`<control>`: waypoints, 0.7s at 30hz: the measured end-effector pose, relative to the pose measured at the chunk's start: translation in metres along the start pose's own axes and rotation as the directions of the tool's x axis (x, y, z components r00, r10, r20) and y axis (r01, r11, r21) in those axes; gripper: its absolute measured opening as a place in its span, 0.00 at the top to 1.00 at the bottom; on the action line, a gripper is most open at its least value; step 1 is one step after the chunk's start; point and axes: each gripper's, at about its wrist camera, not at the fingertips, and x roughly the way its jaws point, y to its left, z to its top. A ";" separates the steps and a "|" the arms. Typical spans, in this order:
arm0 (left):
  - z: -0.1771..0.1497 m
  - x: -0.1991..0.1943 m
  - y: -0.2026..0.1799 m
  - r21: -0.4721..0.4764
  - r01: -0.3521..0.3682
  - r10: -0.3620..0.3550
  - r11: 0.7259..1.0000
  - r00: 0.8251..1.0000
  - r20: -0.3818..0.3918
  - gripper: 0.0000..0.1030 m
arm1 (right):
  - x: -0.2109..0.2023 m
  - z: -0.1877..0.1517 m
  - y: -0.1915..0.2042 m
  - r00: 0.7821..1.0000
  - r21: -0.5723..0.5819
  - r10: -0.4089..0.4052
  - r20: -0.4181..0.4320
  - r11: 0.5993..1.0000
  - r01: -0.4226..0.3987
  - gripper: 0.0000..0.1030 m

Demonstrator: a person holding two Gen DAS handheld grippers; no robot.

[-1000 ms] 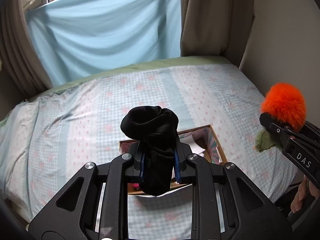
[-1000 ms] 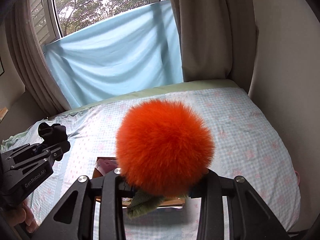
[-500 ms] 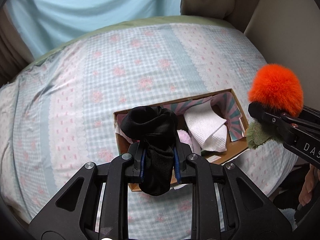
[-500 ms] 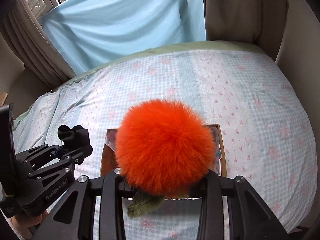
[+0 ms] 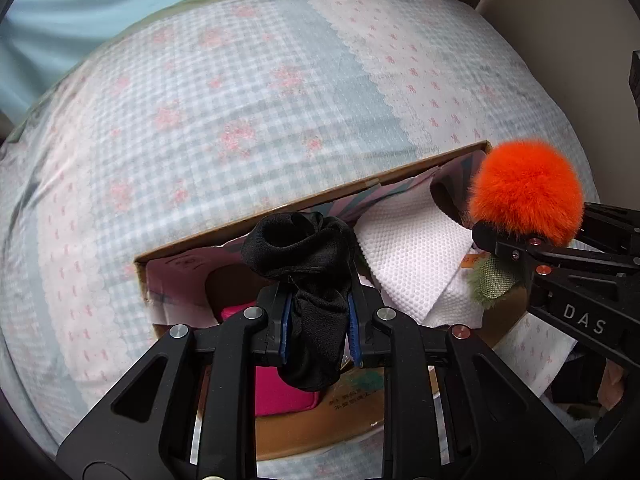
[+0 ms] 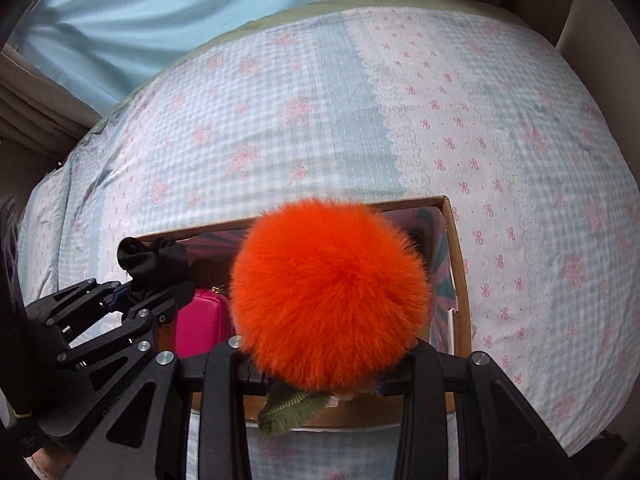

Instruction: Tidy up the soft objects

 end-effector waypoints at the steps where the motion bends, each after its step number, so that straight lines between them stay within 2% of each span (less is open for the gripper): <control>1: 0.001 0.007 -0.002 0.016 -0.007 0.007 1.000 1.000 -0.011 0.82 | 0.006 0.001 0.000 0.998 -0.020 -0.056 -0.019 0.998 0.056 0.68; 2: 0.002 0.014 -0.004 0.033 -0.017 0.018 0.999 1.000 -0.025 0.82 | 0.012 0.002 -0.001 0.996 -0.035 -0.083 -0.034 0.996 0.082 0.68; 6: 0.002 0.029 -0.010 0.069 -0.031 0.034 0.997 0.998 -0.057 0.82 | 0.030 0.004 -0.014 0.993 0.003 -0.075 -0.095 0.997 0.076 0.68; 7: 0.001 0.030 -0.011 0.076 -0.041 0.045 0.996 0.997 -0.061 0.77 | 0.033 0.005 -0.018 0.992 0.016 -0.071 -0.105 0.997 0.073 0.68; 9: -0.002 0.033 -0.012 0.089 -0.049 0.057 0.995 0.995 -0.079 0.42 | 0.037 0.007 -0.024 0.992 0.040 -0.055 -0.113 0.997 0.060 0.67; 10: -0.004 0.032 -0.013 0.097 -0.060 0.068 0.993 0.994 -0.081 0.07 | 0.038 0.008 -0.026 0.992 0.049 -0.048 -0.116 0.997 0.054 0.62; 11: -0.007 0.029 -0.014 0.106 -0.078 0.085 0.991 0.994 -0.064 0.00 | 0.039 0.010 -0.028 0.992 0.060 -0.036 -0.118 0.997 0.044 0.46; 12: -0.010 0.025 -0.015 0.114 -0.083 0.089 0.990 0.995 -0.047 0.00 | 0.040 0.011 -0.029 0.992 0.070 -0.026 -0.120 0.997 0.035 0.25; 14: -0.014 0.023 -0.016 0.118 -0.090 0.098 0.989 0.993 -0.060 0.00 | 0.041 0.012 -0.030 0.992 0.076 -0.016 -0.128 0.997 0.026 0.06; 21: -0.025 0.009 -0.021 0.110 -0.104 0.110 0.989 0.993 -0.049 0.00 | 0.036 0.002 -0.029 0.991 0.074 0.025 -0.133 0.997 -0.015 0.05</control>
